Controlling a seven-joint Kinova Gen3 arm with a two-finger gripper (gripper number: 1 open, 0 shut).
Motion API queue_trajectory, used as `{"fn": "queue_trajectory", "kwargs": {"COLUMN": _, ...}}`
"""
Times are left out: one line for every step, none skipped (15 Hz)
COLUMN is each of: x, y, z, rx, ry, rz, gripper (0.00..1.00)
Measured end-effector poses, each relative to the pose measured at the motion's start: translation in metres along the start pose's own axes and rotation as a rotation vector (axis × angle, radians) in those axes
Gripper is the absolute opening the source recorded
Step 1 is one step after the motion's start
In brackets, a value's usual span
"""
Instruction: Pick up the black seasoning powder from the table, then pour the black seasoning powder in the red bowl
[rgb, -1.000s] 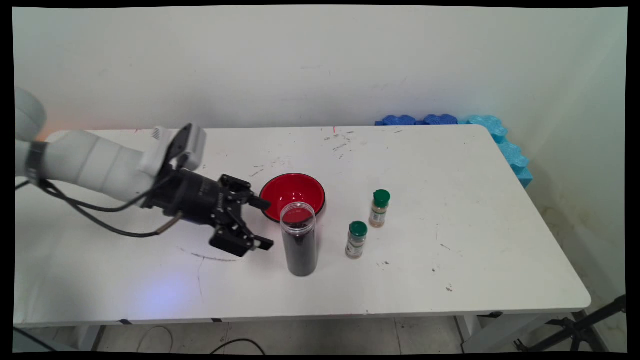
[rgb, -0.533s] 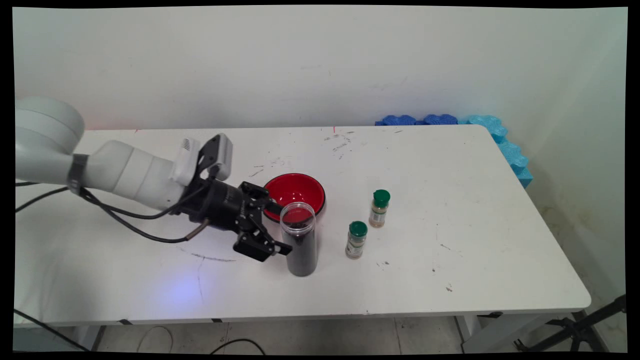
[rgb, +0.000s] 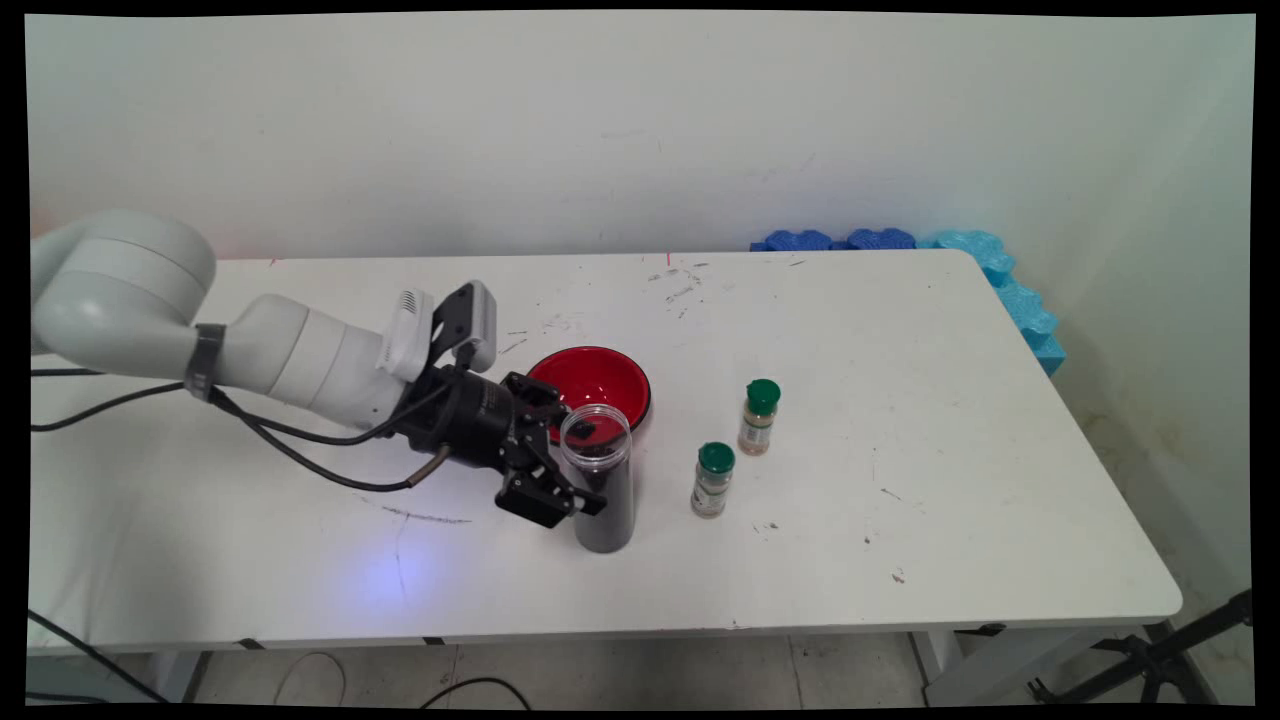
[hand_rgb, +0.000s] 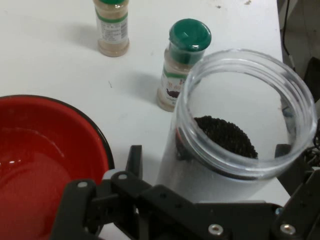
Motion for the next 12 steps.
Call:
{"fn": "queue_trajectory", "kwargs": {"x": 0.0003, "y": -0.0002, "z": 0.0021, "rx": 0.000, "ry": 0.000, "rz": -0.002, "gripper": 1.00}}
{"fn": "queue_trajectory", "kwargs": {"x": 0.0006, "y": -0.0005, "z": 0.0045, "rx": 0.001, "ry": 0.000, "rz": -0.003, "gripper": 1.00}}
{"fn": "queue_trajectory", "kwargs": {"x": 0.0009, "y": -0.0008, "z": 0.0065, "rx": 0.002, "ry": 0.000, "rz": -0.006, "gripper": 1.00}}
{"fn": "queue_trajectory", "kwargs": {"x": 0.0011, "y": -0.0009, "z": 0.0081, "rx": 0.002, "ry": 0.001, "rz": -0.008, "gripper": 1.00}}
{"fn": "queue_trajectory", "kwargs": {"x": 0.0013, "y": -0.0011, "z": 0.0097, "rx": 0.002, "ry": 0.001, "rz": -0.011, "gripper": 0.00}}
{"fn": "queue_trajectory", "kwargs": {"x": 0.0014, "y": -0.0011, "z": 0.0108, "rx": 0.002, "ry": 0.002, "rz": -0.013, "gripper": 0.00}}
{"fn": "queue_trajectory", "kwargs": {"x": 0.0016, "y": -0.0009, "z": 0.0115, "rx": 0.000, "ry": 0.003, "rz": -0.014, "gripper": 0.00}}
{"fn": "queue_trajectory", "kwargs": {"x": 0.0017, "y": -0.0006, "z": 0.0120, "rx": -0.005, "ry": 0.003, "rz": -0.015, "gripper": 0.00}}
{"fn": "queue_trajectory", "kwargs": {"x": 0.0016, "y": -0.0004, "z": 0.0114, "rx": -0.007, "ry": 0.002, "rz": -0.015, "gripper": 0.00}}
{"fn": "queue_trajectory", "kwargs": {"x": 0.0016, "y": -0.0003, "z": 0.0102, "rx": -0.009, "ry": 0.002, "rz": -0.015, "gripper": 0.00}}
{"fn": "queue_trajectory", "kwargs": {"x": 0.0018, "y": -0.0004, "z": 0.0078, "rx": -0.011, "ry": 0.002, "rz": -0.014, "gripper": 0.00}}
{"fn": "queue_trajectory", "kwargs": {"x": 0.0021, "y": -0.0004, "z": 0.0037, "rx": -0.011, "ry": 0.002, "rz": -0.013, "gripper": 0.00}}
